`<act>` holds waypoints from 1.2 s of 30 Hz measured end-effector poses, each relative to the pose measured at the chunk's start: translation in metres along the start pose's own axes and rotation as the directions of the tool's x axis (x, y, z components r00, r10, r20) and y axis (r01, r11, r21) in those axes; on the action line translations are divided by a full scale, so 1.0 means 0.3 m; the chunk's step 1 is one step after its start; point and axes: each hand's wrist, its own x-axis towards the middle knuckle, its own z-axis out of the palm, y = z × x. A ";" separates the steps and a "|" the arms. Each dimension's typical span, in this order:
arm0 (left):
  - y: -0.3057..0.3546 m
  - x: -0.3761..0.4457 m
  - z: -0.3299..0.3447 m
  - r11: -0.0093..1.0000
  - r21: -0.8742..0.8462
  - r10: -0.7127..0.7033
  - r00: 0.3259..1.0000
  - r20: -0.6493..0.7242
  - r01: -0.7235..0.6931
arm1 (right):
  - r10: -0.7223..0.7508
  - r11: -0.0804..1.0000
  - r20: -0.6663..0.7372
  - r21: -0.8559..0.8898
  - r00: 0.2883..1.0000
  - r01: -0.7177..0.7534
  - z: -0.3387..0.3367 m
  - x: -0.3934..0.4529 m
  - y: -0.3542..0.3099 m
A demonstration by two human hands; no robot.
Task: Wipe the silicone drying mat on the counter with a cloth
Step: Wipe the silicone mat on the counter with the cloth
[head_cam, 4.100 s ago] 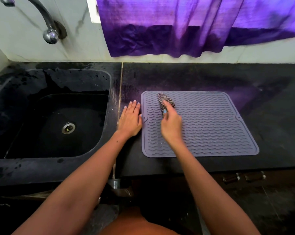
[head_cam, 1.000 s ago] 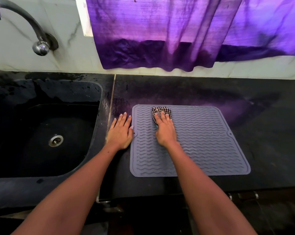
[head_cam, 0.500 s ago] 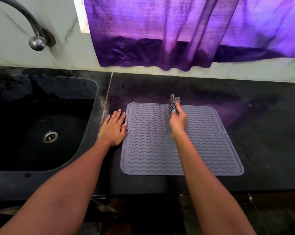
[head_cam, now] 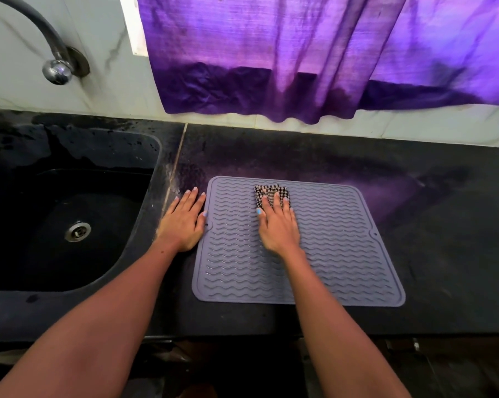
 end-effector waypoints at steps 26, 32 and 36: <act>-0.007 0.005 0.004 1.000 0.008 0.005 1.000 -0.010 -0.005 | 0.033 0.992 -0.097 -0.120 0.995 -0.044 -0.027 -0.018 0.101; 0.001 0.000 -0.003 1.000 0.017 -0.003 1.000 -0.004 0.003 | 0.006 0.993 -0.062 -0.120 0.998 -0.014 -0.040 -0.004 0.117; 0.001 0.000 -0.005 1.000 0.000 -0.001 1.000 -0.008 0.001 | 0.038 0.994 -0.139 0.104 0.990 -0.024 -0.060 0.001 0.125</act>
